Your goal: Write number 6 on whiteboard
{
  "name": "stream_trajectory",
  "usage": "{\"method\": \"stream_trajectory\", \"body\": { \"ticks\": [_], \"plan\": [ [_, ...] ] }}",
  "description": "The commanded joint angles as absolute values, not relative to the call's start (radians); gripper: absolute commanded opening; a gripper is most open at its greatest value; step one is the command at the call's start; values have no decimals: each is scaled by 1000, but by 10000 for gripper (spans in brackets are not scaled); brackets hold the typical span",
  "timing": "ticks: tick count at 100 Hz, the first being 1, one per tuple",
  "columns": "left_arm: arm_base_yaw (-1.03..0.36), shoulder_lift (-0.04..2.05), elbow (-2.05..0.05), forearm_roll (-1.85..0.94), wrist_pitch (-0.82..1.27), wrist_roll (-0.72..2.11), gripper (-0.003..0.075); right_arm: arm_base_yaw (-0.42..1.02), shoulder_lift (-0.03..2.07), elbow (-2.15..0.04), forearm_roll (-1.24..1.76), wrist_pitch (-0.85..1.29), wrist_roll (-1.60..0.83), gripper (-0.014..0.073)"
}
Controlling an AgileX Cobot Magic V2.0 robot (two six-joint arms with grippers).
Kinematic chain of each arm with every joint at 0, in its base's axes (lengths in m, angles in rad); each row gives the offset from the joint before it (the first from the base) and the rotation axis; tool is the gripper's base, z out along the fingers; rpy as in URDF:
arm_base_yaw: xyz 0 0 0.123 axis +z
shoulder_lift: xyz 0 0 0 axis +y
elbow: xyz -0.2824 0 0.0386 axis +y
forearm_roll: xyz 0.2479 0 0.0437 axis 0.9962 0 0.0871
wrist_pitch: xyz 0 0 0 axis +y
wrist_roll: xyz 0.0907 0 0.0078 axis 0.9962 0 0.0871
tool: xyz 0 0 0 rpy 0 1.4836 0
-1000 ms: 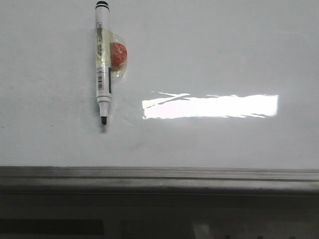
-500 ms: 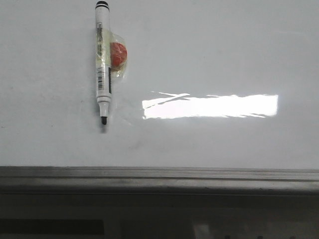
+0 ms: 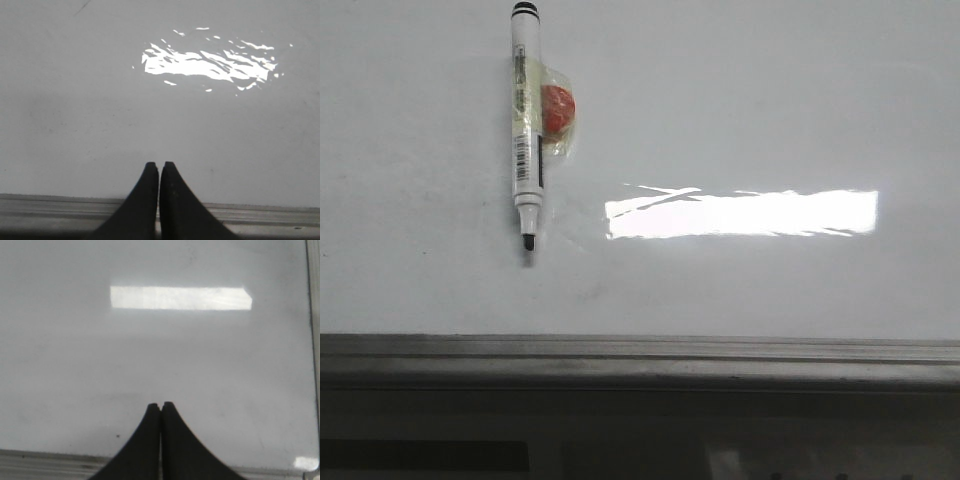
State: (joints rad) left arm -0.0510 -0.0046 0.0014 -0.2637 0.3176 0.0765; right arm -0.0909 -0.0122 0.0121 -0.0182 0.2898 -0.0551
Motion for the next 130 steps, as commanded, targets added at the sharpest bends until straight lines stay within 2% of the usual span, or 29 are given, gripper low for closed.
{"method": "stream_trajectory", "body": {
  "ticks": [1, 17, 43, 55, 71, 92, 100, 107, 124, 130],
  "plan": [
    [-54, -35, 25, -394, 216, 70, -20, -92, -27, 26, -26, 134, -60, -71],
    [-54, -35, 25, -839, 214, 70, -20, -92, -27, 26, 315, -49, -58, -71],
    [-54, -35, 21, -1092, 216, 69, -20, -92, -27, 16, 654, -45, -58, -71],
    [-54, -33, -34, -1073, 225, 103, -20, -92, -27, -72, 663, 18, -74, -71],
    [-54, 10, -192, -924, 318, 229, -20, -92, -15, -286, 574, 302, -265, -71],
    [-54, 262, -404, -702, 540, 366, -20, -92, 111, -497, 558, 598, -511, -71],
    [-99, 319, -445, -672, 546, 410, -15, -92, 155, -539, 558, 659, -540, -43],
    [-150, 348, -467, -646, 543, 414, 41, -92, 180, -557, 558, 686, -544, 23],
    [-293, 417, -482, -569, 541, 414, 365, -74, 201, -567, 570, 689, -544, 308],
    [-344, 452, -483, -572, 539, 414, 425, -56, 203, -567, 570, 692, -544, 381]
  ]
}}
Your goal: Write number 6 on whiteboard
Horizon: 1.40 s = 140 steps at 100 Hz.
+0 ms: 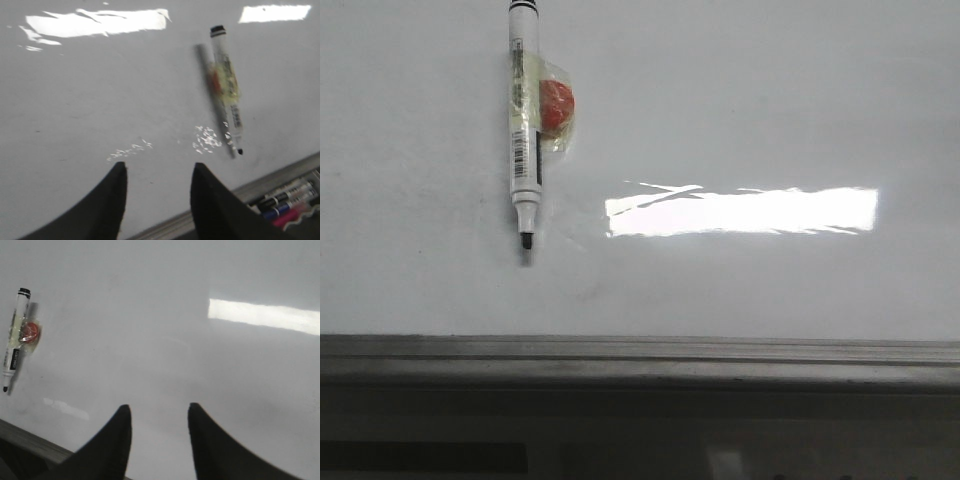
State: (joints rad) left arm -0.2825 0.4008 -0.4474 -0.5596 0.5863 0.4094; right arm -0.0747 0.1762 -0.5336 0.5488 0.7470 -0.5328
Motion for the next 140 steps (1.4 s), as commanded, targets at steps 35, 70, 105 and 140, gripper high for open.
{"method": "stream_trajectory", "body": {
  "ticks": [35, 70, 105, 140],
  "plan": [
    [-462, 668, -499, -805, 426, 416, 392, -41, 205, -567, 570, 705, -544, 396],
    [-599, 868, -606, -844, 349, 421, 388, -43, 205, -567, 570, 718, -544, 396],
    [-758, 1015, -606, -931, 182, 421, 389, -43, 205, -567, 570, 725, -544, 396],
    [-779, 1119, -606, -1018, 42, 421, 386, -43, 205, -567, 570, 725, -544, 396]
  ]
}}
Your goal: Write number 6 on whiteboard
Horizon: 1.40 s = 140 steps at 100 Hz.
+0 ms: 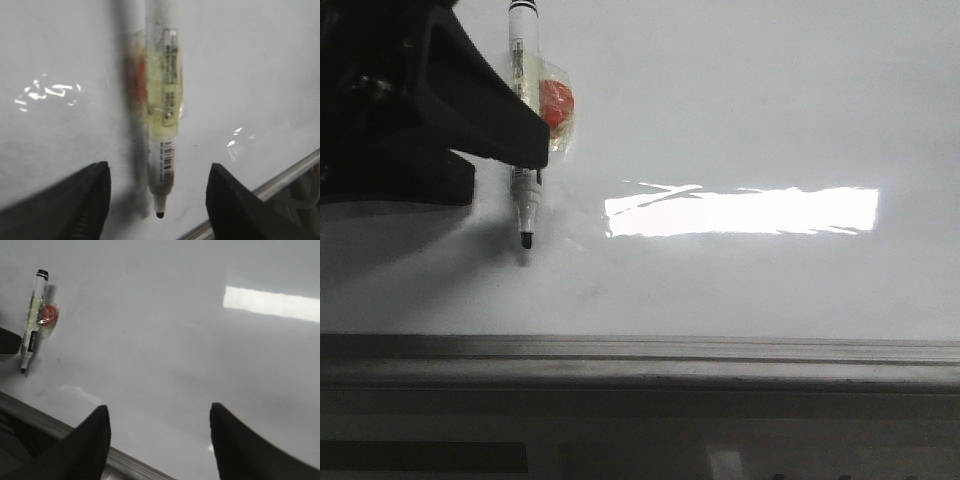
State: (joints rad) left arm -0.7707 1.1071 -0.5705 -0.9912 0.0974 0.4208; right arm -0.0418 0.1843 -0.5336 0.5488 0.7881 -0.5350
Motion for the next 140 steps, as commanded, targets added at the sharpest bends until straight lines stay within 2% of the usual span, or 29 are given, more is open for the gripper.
{"method": "stream_trajectory", "body": {
  "ticks": [1, 10, 21, 31, 40, 54, 77, 104, 140],
  "plan": [
    [-779, 1121, -606, -1018, 42, 421, 385, -43, 205, -567, 570, 725, -544, 396],
    [-779, 1147, -606, -1018, 42, 421, 367, -43, 205, -567, 570, 725, -544, 396],
    [-779, 1172, -606, -1018, 42, 421, 288, -43, 205, -567, 570, 725, -544, 396],
    [-779, 1178, -606, -1018, 45, 421, 149, -43, 205, -567, 570, 722, -544, 396],
    [-779, 1163, -606, -1009, 74, 421, -23, -43, 205, -567, 588, 722, -544, 396],
    [-779, 1105, -618, -913, 190, 501, -20, -43, 212, -567, 713, 751, -603, 396],
    [-779, 1007, -665, -832, 517, 912, -20, 39, 288, -567, 987, 813, -915, 396],
    [-779, 970, -665, -875, 601, 1205, -20, 218, 440, -567, 1126, 870, -1191, 396],
    [-779, 970, -665, -1008, 610, 1330, -20, 351, 632, -569, 1330, 815, -1418, 417]
  ]
}}
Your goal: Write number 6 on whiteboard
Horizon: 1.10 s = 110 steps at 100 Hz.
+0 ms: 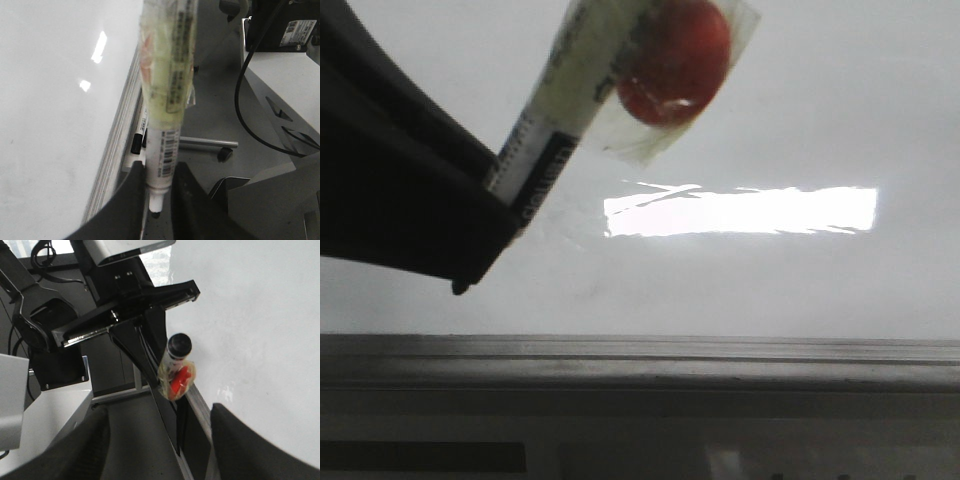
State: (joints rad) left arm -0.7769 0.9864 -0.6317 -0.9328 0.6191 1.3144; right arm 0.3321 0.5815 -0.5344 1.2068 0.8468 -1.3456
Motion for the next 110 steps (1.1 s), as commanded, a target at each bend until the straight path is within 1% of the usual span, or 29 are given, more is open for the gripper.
{"method": "stream_trajectory", "body": {
  "ticks": [1, 20, 47, 66, 85, 92, 99, 110],
  "plan": [
    [-779, 970, -665, -1010, 610, 1334, -20, 355, 641, -569, 1339, 815, -1427, 421],
    [-779, 970, -665, -1037, 630, 1336, -20, 416, 762, -620, 1370, 811, -1520, 430],
    [-779, 970, -665, -1043, 654, 1336, -20, 509, 931, -710, 1388, 820, -1563, 430],
    [-779, 970, -665, -1065, 680, 1338, -20, 553, 994, -710, 1388, 820, -1584, 429],
    [-779, 970, -665, -1137, 693, 1425, -20, 589, 1030, -710, 1435, 806, -1600, 423],
    [-779, 970, -665, -1150, 696, 1438, -20, 595, 1039, -710, 1461, 801, -1600, 395],
    [-779, 970, -665, -1150, 698, 1438, -20, 595, 1042, -710, 1469, 795, -1600, 342],
    [-779, 970, -665, -1150, 698, 1438, -20, 595, 1042, -710, 1469, 795, -1600, 213]
  ]
}}
